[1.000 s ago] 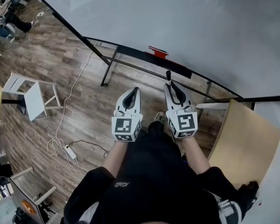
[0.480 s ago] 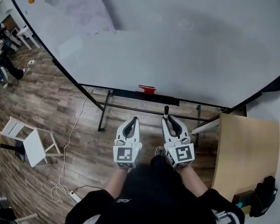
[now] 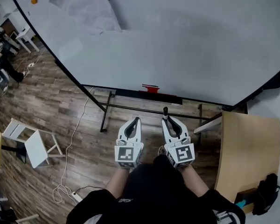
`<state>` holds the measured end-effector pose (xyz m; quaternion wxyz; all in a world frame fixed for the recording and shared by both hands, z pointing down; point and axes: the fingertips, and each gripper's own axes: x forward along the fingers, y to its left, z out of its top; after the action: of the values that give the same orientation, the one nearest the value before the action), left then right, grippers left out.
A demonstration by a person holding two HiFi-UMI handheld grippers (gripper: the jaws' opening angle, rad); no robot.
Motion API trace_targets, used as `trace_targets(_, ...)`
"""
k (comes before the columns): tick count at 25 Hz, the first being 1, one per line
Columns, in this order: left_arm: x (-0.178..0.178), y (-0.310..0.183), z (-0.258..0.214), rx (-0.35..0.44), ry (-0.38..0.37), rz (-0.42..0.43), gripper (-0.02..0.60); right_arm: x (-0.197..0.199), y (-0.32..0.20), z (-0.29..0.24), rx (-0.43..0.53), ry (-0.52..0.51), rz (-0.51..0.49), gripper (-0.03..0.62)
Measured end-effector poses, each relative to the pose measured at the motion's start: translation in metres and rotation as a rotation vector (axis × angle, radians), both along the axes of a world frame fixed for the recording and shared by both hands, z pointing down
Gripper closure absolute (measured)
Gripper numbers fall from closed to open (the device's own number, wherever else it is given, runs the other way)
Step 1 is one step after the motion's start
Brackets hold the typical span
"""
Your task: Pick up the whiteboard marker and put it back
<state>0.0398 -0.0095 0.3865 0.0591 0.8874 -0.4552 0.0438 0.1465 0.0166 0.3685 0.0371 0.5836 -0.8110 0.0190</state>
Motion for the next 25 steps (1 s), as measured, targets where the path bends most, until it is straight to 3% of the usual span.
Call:
trace_targets(6, -0.063, 0.01, 0.001, -0.01, -0.019, -0.137, 0.575, -0.064, -0.011, 0.002, 0.0, -0.011, -0.153, 0.542)
trace_targets(13, -0.134, 0.021, 0.006, -0.029, -0.022, -0.267, 0.575, -0.121, -0.008, 0.012, -0.023, -0.01, -0.247, 0.542)
trace_targets(25, -0.134, 0.012, 0.029, -0.086, 0.013, -0.256, 0.575, -0.133, -0.028, 0.024, -0.067, 0.05, -0.277, 0.542)
